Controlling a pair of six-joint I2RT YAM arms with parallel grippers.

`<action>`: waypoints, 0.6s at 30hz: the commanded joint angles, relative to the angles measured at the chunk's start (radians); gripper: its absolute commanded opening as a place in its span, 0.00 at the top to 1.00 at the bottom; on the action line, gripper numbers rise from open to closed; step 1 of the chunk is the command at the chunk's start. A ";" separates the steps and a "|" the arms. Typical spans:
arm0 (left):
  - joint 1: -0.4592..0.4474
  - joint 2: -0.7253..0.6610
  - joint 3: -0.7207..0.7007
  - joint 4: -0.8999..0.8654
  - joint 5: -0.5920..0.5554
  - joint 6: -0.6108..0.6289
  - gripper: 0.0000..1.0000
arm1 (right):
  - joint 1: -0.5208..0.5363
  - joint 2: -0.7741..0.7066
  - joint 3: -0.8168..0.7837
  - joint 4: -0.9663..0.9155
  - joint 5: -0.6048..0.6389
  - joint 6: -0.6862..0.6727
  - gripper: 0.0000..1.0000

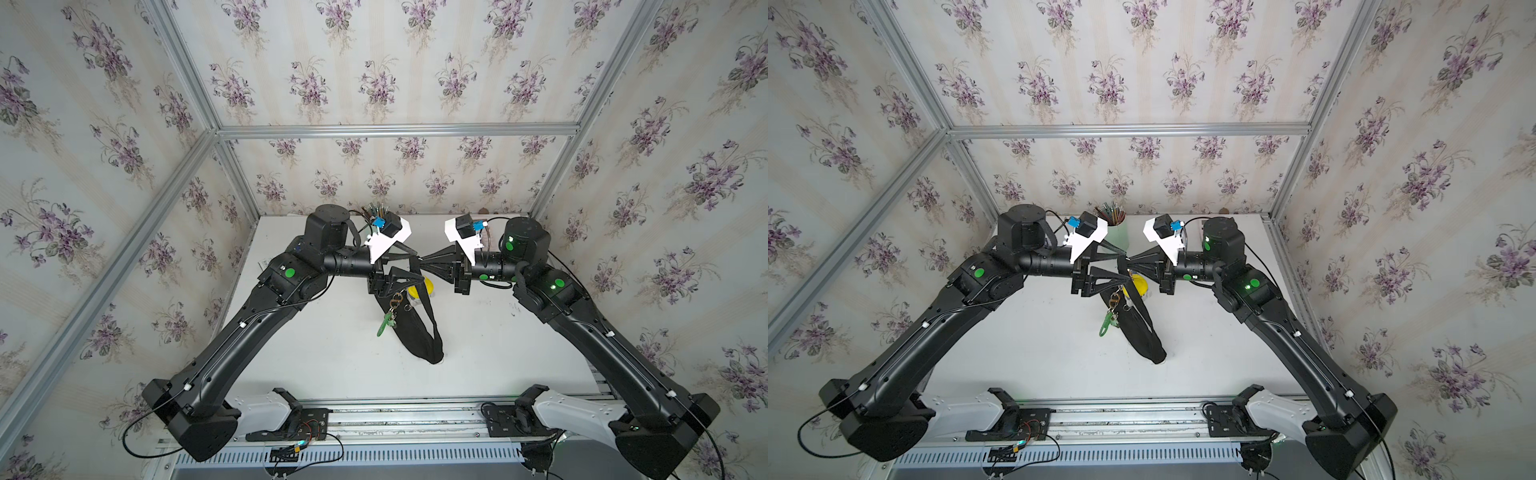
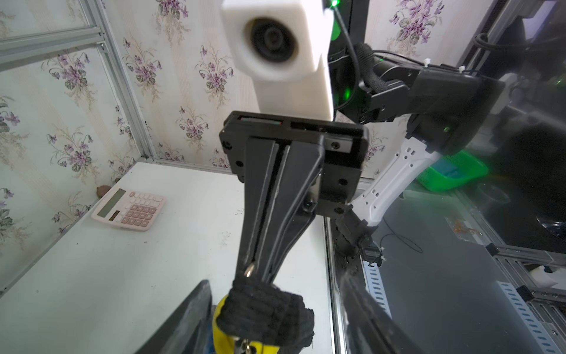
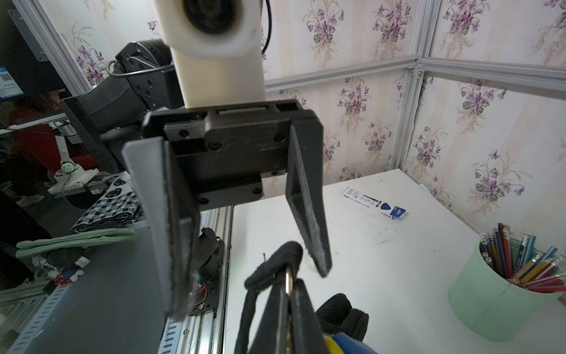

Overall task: Remove the decoration from the bag
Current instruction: Pick up the bag from the center of the board.

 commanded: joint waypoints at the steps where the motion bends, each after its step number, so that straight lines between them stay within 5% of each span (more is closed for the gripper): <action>1: -0.001 -0.003 0.004 0.003 -0.033 0.025 0.62 | 0.001 -0.005 0.007 0.022 -0.021 -0.006 1.00; 5: -0.001 0.002 0.000 -0.004 -0.041 0.027 1.00 | 0.000 -0.009 0.005 0.018 -0.024 -0.010 1.00; 18: 0.040 -0.043 -0.119 0.089 0.023 0.003 1.00 | 0.001 -0.051 -0.002 -0.002 -0.001 -0.024 1.00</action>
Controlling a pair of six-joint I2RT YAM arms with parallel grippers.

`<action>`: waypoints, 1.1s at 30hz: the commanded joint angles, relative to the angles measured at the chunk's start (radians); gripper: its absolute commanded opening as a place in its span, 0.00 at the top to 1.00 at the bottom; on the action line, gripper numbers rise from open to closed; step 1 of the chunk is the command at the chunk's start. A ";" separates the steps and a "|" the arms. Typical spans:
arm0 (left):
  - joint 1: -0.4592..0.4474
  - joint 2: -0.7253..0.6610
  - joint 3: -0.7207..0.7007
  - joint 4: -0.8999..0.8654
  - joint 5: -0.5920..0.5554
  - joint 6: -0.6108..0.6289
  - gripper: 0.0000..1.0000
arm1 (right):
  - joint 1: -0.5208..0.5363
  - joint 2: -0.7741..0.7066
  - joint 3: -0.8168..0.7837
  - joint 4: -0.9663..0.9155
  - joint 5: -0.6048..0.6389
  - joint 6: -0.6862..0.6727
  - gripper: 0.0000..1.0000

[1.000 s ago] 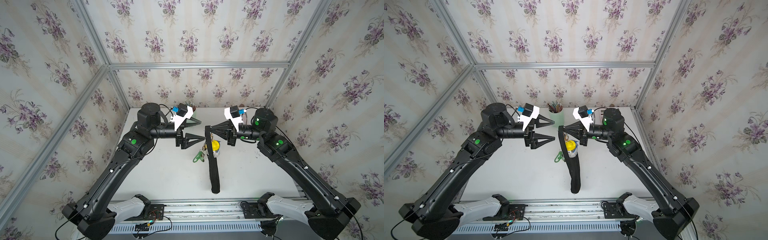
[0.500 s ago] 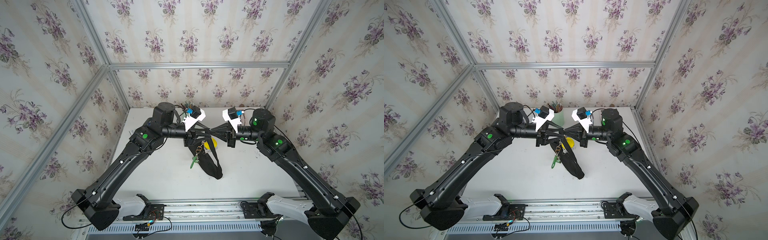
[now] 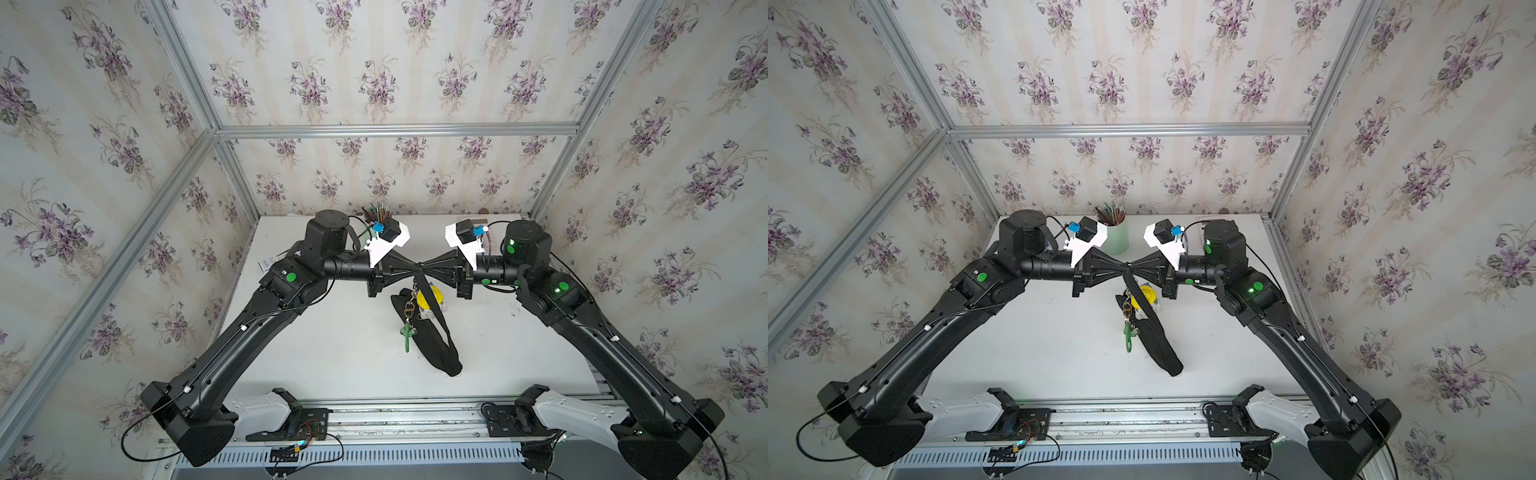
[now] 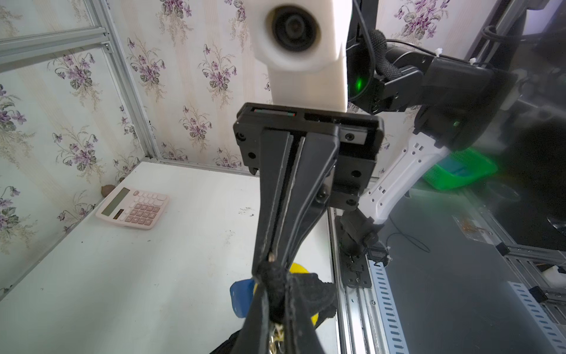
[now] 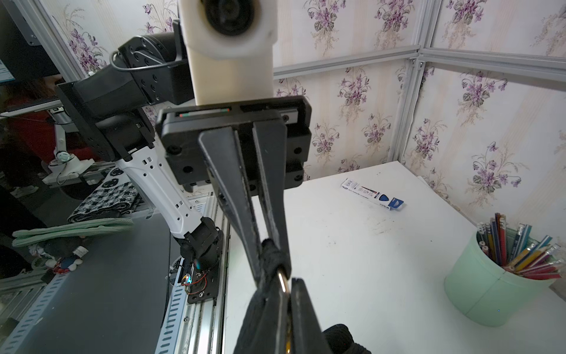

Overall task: Remove the decoration from the bag
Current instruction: Pick up the bag from the center of the board, then remove the decoration item from the bag.

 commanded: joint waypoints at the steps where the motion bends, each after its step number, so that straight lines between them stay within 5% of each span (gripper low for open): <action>1: 0.034 -0.014 -0.043 0.036 0.017 -0.023 1.00 | -0.002 -0.029 0.004 0.064 -0.019 0.020 1.00; 4: 0.050 -0.022 -0.054 0.077 0.079 -0.060 1.00 | -0.001 -0.059 -0.028 0.094 -0.023 0.020 0.98; 9: 0.080 -0.023 -0.052 0.146 0.212 -0.131 1.00 | -0.002 -0.115 -0.123 0.162 0.011 0.016 0.78; 16: 0.108 -0.019 -0.021 0.128 0.323 -0.143 1.00 | -0.007 -0.152 -0.196 0.246 0.035 0.033 0.62; 28: 0.138 0.022 0.048 0.057 0.588 -0.073 1.00 | -0.003 -0.167 -0.328 0.596 -0.107 0.220 0.51; 33: 0.141 0.017 -0.004 0.183 0.622 -0.115 1.00 | 0.054 -0.158 -0.357 0.680 -0.054 0.253 0.49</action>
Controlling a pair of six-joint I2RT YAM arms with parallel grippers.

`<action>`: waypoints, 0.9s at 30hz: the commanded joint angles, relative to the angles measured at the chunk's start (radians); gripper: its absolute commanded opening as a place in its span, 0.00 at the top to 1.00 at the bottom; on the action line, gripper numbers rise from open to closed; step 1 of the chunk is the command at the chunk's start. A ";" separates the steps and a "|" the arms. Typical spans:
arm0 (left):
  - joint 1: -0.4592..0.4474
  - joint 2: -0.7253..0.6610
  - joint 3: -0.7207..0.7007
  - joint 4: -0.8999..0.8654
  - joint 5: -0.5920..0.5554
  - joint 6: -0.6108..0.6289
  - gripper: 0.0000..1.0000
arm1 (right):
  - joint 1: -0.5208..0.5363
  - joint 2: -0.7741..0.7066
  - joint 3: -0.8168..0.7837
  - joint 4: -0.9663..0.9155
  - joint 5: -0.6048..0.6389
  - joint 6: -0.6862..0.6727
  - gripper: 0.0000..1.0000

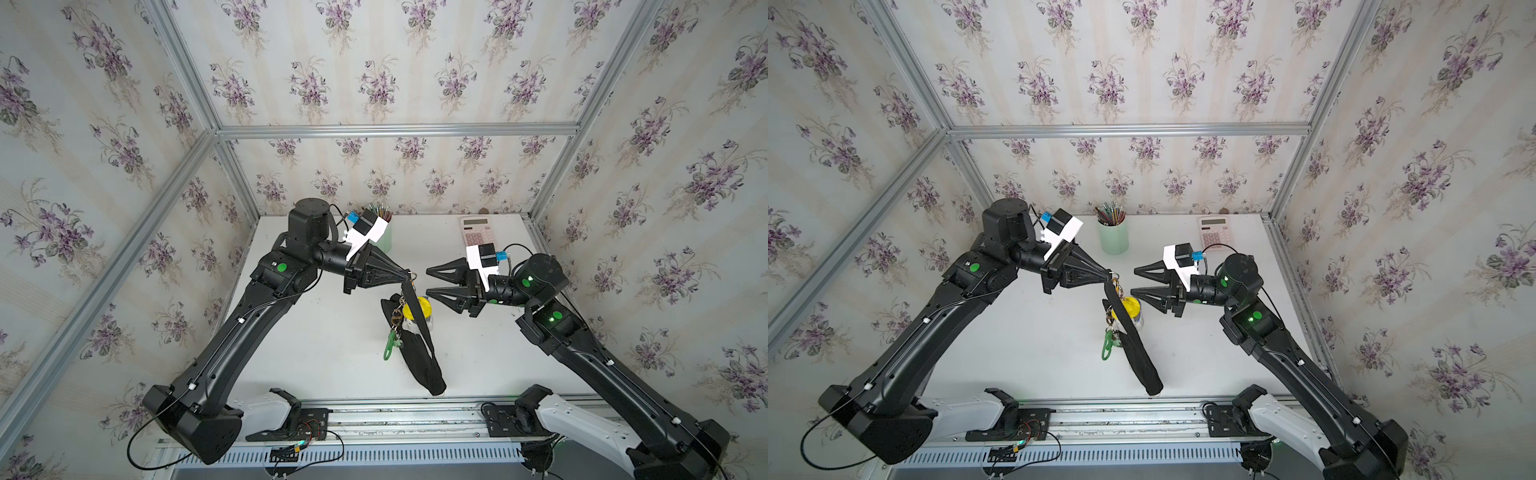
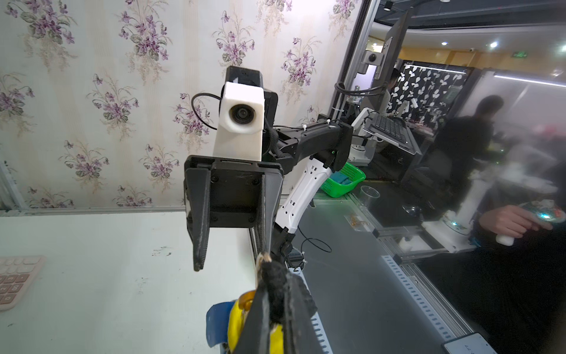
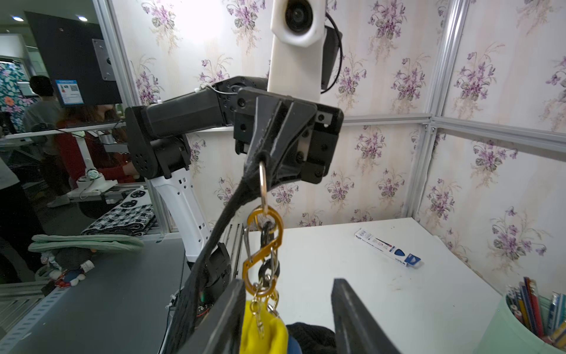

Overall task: Remove the decoration from the bag
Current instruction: Remove the decoration item from the bag.

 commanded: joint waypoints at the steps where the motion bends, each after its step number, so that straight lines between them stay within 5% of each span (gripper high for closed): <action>1: 0.002 -0.005 -0.032 0.148 0.064 -0.032 1.00 | 0.042 0.010 0.002 0.102 0.038 0.043 0.49; 13: 0.011 -0.002 -0.156 0.602 0.094 -0.280 1.00 | 0.127 -0.002 -0.031 0.081 0.310 0.007 0.48; 27: 0.013 0.091 -0.200 1.162 0.140 -0.741 1.00 | 0.134 0.001 -0.091 0.148 0.231 0.012 0.49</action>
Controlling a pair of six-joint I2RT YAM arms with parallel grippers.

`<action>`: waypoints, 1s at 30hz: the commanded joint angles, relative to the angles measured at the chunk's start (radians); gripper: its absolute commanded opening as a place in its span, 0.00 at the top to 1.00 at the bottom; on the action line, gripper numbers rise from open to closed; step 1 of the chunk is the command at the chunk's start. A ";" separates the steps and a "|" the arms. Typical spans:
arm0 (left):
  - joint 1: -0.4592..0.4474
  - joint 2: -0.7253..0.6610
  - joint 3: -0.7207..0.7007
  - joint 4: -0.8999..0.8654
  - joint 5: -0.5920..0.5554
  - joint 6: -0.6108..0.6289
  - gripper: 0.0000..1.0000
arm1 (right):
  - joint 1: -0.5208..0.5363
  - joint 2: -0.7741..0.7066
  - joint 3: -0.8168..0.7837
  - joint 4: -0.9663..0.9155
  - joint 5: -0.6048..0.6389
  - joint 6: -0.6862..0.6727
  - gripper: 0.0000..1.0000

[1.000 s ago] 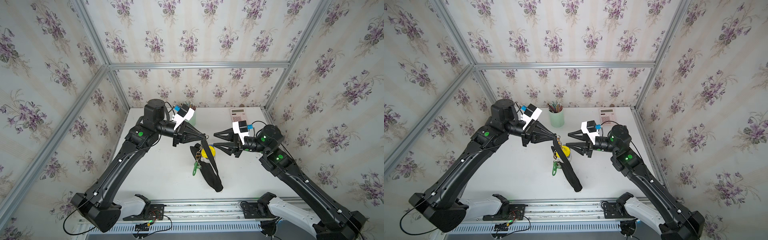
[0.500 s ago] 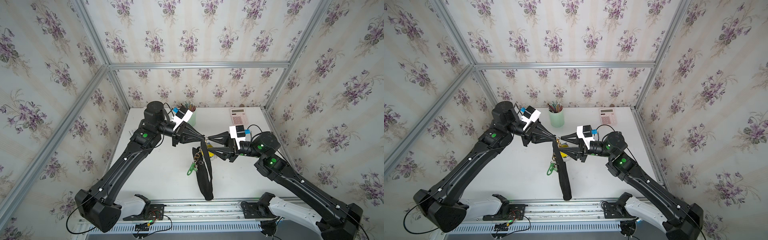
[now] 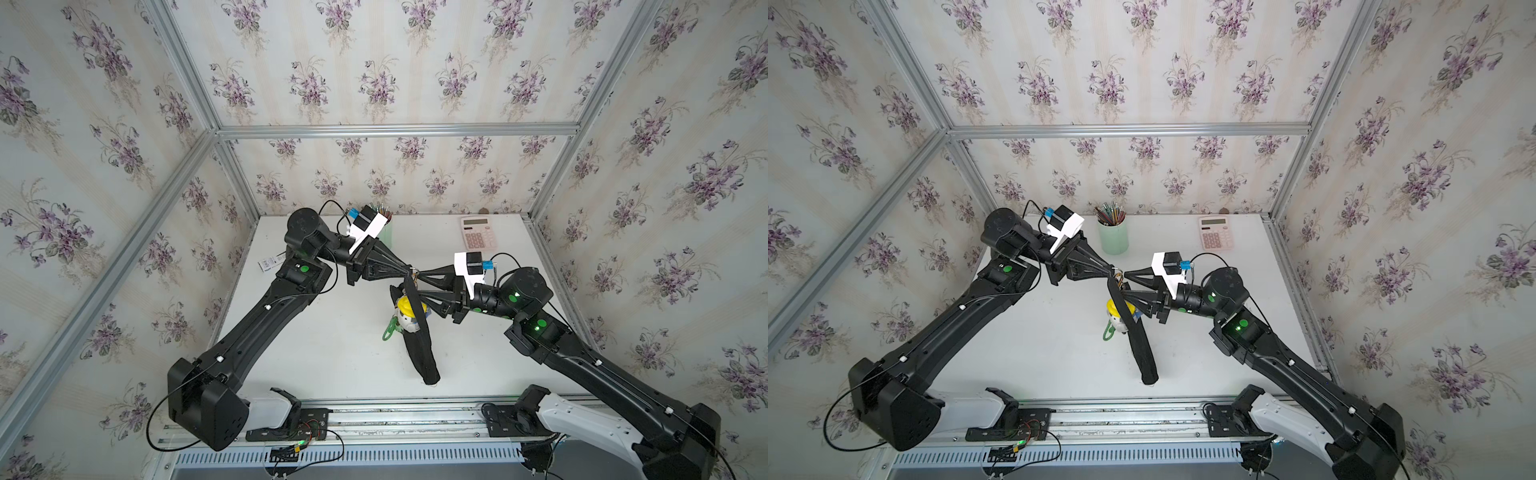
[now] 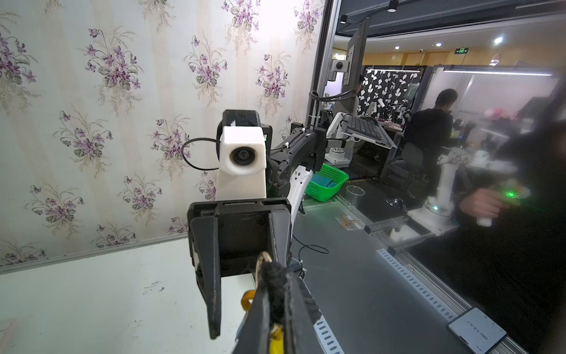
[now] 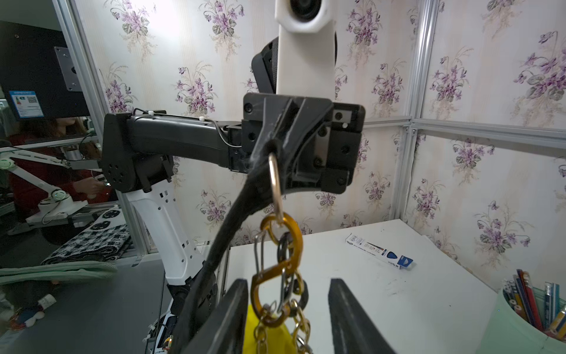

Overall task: Remove the decoration from the bag
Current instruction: Remove the decoration item from the bag.

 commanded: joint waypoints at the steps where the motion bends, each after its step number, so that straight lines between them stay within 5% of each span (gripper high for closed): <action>1: 0.001 0.022 0.000 0.256 0.011 -0.186 1.00 | 0.005 -0.002 0.000 0.046 -0.003 0.006 0.49; 5: 0.003 0.053 0.004 0.422 0.001 -0.316 1.00 | 0.016 -0.005 0.000 0.039 0.037 0.004 0.49; 12: 0.006 0.052 -0.006 0.380 -0.044 -0.277 1.00 | 0.028 -0.027 -0.005 0.025 0.119 -0.004 0.49; 21: 0.003 -0.074 -0.024 -0.166 -0.159 0.197 1.00 | 0.054 -0.031 -0.017 0.080 0.167 0.020 0.49; 30: 0.001 -0.046 -0.049 -0.016 -0.119 0.067 1.00 | 0.054 -0.012 0.003 0.103 0.102 0.037 0.47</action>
